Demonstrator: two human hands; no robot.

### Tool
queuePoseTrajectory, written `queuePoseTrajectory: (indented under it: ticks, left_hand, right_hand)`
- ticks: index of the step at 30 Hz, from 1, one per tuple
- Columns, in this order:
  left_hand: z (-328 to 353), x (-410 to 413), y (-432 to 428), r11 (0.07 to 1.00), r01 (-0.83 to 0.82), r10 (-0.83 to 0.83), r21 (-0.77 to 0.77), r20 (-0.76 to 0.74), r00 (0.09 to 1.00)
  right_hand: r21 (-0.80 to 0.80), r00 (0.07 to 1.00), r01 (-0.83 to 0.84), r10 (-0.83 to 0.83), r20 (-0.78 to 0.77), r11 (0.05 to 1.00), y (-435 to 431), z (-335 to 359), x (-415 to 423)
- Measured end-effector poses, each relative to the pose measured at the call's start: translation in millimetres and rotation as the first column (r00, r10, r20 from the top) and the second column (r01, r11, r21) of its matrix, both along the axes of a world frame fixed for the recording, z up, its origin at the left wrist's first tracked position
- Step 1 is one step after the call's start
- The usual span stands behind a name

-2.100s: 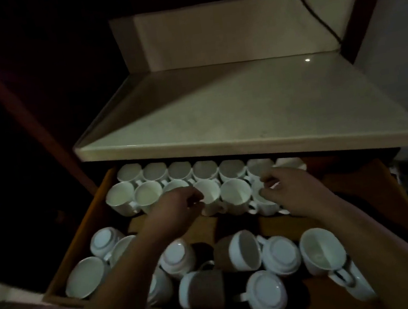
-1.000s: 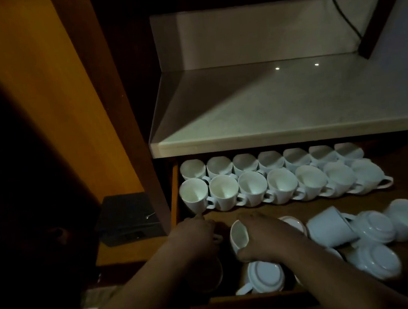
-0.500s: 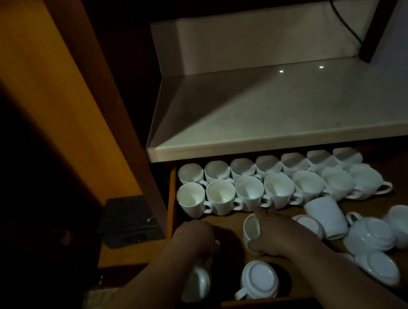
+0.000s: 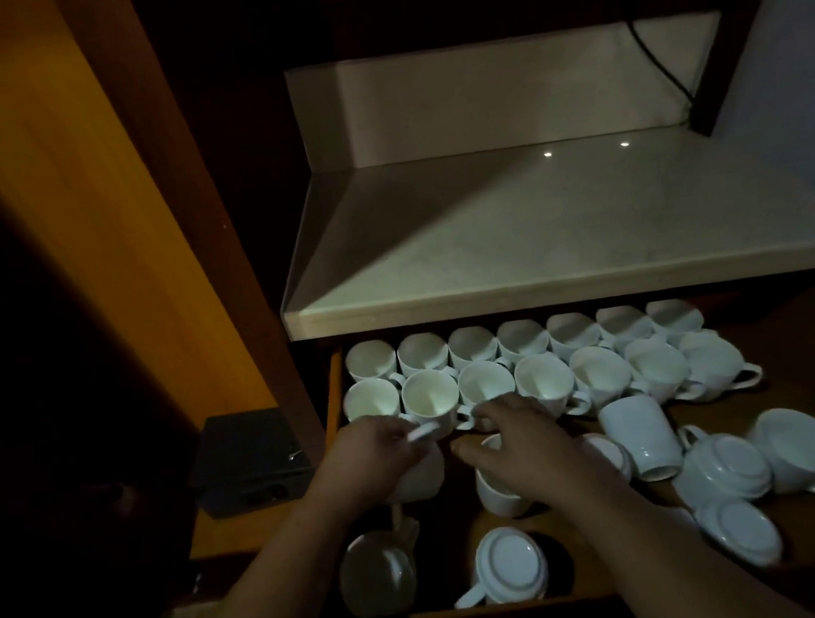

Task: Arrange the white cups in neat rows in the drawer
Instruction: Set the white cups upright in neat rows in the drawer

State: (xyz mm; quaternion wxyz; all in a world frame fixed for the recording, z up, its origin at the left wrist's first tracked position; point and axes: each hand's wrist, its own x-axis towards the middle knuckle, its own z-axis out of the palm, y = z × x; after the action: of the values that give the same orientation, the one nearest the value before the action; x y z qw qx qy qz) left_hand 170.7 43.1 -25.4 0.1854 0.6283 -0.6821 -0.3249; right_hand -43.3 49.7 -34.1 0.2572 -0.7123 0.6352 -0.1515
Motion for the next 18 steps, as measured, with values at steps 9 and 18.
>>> queuePoseTrajectory:
  ticks: [9,18]
  left_hand:
    - [44,-22,27,0.972,-0.237,0.151,0.0,-0.771,0.619]
    - [44,-3,27,0.996,0.027,0.051,0.081,-0.822,0.567]
  right_hand:
    - [0.63,0.458,-0.05,-0.543,0.704,0.775,-11,46,36]
    - [0.489,0.399,-0.127,-0.407,0.822,0.863,-8,50,23]
